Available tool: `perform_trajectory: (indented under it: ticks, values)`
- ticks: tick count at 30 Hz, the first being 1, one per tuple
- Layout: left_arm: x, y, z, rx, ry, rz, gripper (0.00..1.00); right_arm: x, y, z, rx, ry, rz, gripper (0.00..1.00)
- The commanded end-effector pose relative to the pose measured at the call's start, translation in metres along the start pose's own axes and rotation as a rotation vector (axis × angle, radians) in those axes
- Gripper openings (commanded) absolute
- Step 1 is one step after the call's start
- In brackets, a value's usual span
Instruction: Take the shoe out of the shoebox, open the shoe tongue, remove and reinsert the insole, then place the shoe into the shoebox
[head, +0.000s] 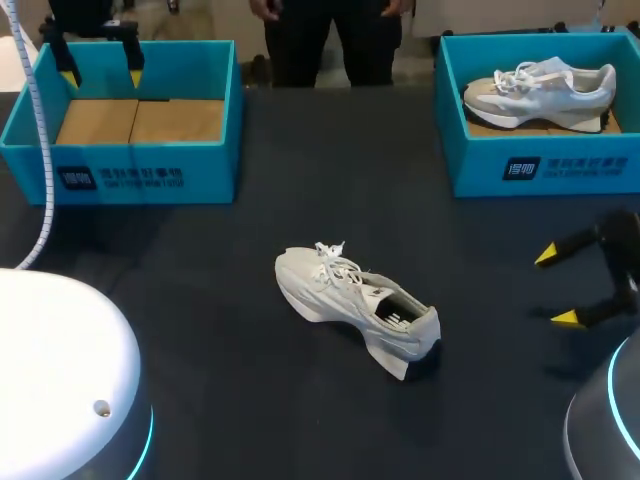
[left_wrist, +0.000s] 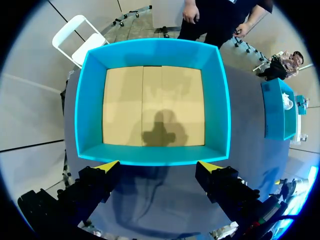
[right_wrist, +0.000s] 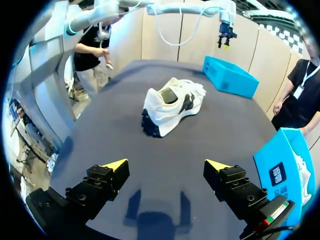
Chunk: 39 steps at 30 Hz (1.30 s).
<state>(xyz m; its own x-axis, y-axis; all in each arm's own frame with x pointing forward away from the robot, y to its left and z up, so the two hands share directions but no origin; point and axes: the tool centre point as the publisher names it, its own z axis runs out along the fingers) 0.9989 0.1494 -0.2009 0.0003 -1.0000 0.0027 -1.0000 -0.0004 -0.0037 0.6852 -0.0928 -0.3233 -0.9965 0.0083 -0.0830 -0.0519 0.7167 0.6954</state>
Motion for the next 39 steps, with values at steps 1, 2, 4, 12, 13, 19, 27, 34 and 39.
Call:
perform_trajectory:
  ticks: [1,2,4,12,13,19,27,34,39]
  values:
    - [0.0,0.0,0.0,-0.001,-0.001,0.0,1.0,-0.001,-0.004,0.001,-0.001,-0.012,0.0,1.0]
    - [0.0,0.0,0.0,-0.001,-0.001,0.0,1.0,-0.001,-0.004,0.001,-0.001,-0.012,0.0,1.0]
    - [0.0,0.0,0.0,-0.001,-0.001,0.0,1.0,-0.001,-0.004,0.001,-0.001,-0.012,0.0,1.0]
    - [0.0,0.0,0.0,-0.001,-0.001,0.0,1.0,-0.001,-0.004,0.001,-0.001,-0.012,0.0,1.0]
    - [0.0,0.0,0.0,-0.001,-0.001,0.0,1.0,-0.001,-0.004,0.001,-0.001,-0.012,0.0,1.0]
    - [0.0,0.0,0.0,-0.001,-0.001,0.0,1.0,0.005,-0.008,0.006,-0.036,-0.055,0.026,1.0]
    - [0.0,0.0,0.0,-0.001,-0.001,0.0,1.0,0.007,-0.011,0.02,-0.086,-0.028,0.015,1.0]
    - [0.0,0.0,0.0,-0.001,-0.001,0.0,1.0,0.005,-0.017,0.031,-0.132,0.031,0.01,1.0]
    - [0.0,0.0,0.0,-0.001,-0.001,0.0,1.0,0.003,-0.016,0.035,-0.15,0.015,0.027,1.0]
